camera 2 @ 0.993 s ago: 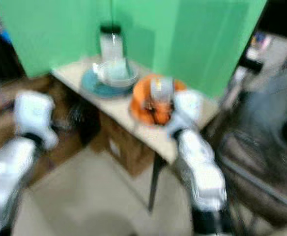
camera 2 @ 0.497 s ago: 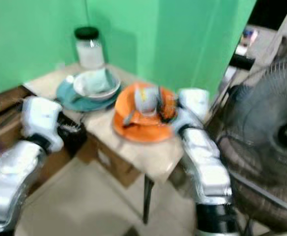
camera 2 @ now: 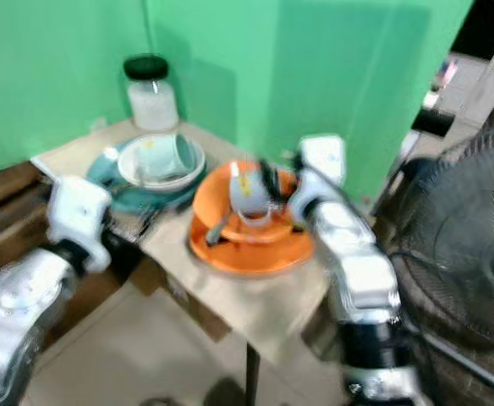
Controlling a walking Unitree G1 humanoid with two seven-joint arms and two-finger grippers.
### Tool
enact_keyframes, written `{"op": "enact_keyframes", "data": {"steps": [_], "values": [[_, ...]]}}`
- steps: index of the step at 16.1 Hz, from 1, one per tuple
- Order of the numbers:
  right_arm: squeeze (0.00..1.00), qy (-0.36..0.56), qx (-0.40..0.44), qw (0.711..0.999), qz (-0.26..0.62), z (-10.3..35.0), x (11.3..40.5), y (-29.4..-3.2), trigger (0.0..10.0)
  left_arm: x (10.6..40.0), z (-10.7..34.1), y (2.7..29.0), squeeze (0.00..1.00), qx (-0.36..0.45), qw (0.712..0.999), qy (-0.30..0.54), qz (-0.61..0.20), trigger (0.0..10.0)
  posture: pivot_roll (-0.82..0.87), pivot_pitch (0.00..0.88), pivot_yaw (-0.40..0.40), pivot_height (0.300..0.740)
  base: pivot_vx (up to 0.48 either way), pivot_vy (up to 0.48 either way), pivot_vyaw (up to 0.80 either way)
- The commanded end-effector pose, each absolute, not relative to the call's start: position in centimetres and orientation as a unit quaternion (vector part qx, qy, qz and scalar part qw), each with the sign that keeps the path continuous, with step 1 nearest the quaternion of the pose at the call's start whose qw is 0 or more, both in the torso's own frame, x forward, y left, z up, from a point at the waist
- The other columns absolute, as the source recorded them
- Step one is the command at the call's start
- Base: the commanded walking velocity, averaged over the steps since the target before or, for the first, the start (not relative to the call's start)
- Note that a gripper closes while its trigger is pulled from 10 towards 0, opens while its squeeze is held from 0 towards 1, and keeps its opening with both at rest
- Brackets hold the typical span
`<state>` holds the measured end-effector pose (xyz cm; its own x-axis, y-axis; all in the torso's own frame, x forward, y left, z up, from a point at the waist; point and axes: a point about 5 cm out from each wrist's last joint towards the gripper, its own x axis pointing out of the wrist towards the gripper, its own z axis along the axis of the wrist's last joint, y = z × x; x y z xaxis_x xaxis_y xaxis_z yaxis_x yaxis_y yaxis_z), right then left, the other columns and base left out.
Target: Setting the table
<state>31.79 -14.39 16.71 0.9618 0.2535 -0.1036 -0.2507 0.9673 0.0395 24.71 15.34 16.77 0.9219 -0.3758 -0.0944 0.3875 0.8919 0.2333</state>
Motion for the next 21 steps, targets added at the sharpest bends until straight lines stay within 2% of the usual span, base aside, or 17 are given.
{"op": "enact_keyframes", "data": {"steps": [1,3,6,11,17,18,19,20,21], "values": [[0.00,0.043,0.025,0.986,0.158,17.8,32.2,-14.0,10.0,24.4,16.8,15.1,0.00,0.124,0.967,0.029,-0.223,10.0,0.17,0.000,0.001,0.740,0.000,0.000,0.00],[0.00,0.080,0.050,0.973,0.210,18.0,32.5,-14.3,10.0,24.3,16.2,14.3,0.00,0.116,0.948,0.061,-0.290,10.0,0.16,0.000,0.000,0.740,0.000,0.000,0.00],[0.00,0.122,0.065,0.956,0.257,17.4,33.0,-14.7,10.0,24.5,15.9,13.6,0.00,0.111,0.931,0.074,-0.341,10.0,0.15,0.000,0.011,0.740,0.000,0.000,0.00],[0.00,0.148,0.075,0.949,0.268,16.0,34.5,-13.9,10.0,24.1,16.2,13.4,0.00,0.113,0.916,0.080,-0.377,10.0,0.17,0.000,0.000,0.740,0.000,0.000,0.00],[0.00,0.169,0.104,0.936,0.291,13.9,35.1,-12.4,10.0,23.7,15.8,13.9,0.00,0.126,0.912,0.093,-0.380,10.0,0.19,0.000,-0.016,0.740,0.000,0.000,0.00],[0.00,0.166,0.113,0.934,0.294,13.9,35.2,-12.1,9.1,23.8,15.9,13.9,0.00,0.126,0.912,0.092,-0.379,10.0,0.19,0.000,-0.017,0.740,0.000,0.000,0.00],[0.00,0.166,0.113,0.934,0.294,13.9,35.3,-12.0,7.3,23.8,15.9,13.9,0.00,0.126,0.912,0.092,-0.379,10.0,0.19,0.000,-0.017,0.740,0.000,0.000,0.00],[0.00,0.164,0.119,0.935,0.293,13.9,35.4,-12.0,4.1,23.7,15.8,13.9,0.00,0.127,0.912,0.093,-0.379,10.0,0.19,0.000,-0.017,0.740,0.000,0.000,0.00],[0.00,0.163,0.121,0.935,0.292,13.9,35.4,-12.0,2.7,23.7,15.8,13.9,0.00,0.127,0.912,0.093,-0.379,10.0,0.19,0.000,-0.017,0.740,0.000,0.000,0.00]]}}
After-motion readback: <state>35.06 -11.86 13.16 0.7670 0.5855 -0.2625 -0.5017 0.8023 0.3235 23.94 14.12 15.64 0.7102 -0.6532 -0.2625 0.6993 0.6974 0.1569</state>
